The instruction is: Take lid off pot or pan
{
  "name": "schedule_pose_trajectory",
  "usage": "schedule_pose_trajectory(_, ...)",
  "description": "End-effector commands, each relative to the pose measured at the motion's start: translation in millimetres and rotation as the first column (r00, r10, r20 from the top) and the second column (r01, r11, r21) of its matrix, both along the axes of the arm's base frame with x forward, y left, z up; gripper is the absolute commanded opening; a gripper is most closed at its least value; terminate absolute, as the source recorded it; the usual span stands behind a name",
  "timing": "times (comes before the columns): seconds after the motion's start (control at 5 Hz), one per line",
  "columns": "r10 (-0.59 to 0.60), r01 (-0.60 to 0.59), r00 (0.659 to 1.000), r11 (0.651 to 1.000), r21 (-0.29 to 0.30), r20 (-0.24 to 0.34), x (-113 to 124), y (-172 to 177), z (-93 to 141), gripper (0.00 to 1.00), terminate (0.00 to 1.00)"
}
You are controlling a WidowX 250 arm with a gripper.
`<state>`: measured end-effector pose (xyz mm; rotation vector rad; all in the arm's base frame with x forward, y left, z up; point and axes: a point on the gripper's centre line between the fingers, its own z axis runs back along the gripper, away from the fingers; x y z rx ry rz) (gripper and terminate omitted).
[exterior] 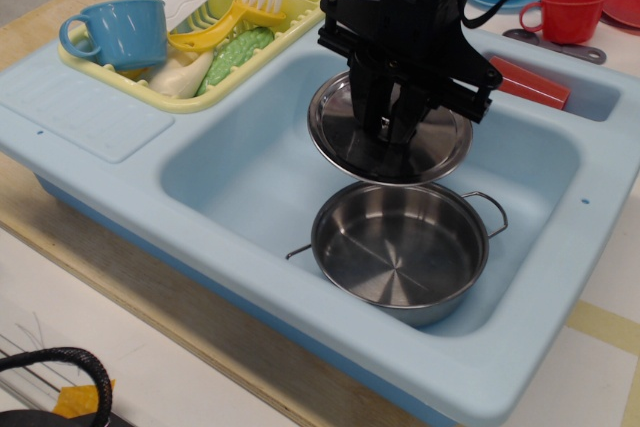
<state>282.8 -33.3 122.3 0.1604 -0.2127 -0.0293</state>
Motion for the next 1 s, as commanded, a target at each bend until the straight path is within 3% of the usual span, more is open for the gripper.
schedule_pose_trajectory(0.0,0.017,-0.017,1.000,1.000,-0.007,0.012,9,18,2,1.00,0.00)
schedule_pose_trajectory(0.6,0.059,-0.058,0.998,0.997,-0.056,0.009,9,34,-18,1.00,0.00)
schedule_pose_trajectory(0.8,0.062,-0.061,0.998,0.997,-0.050,0.007,11,38,-16,1.00,1.00)
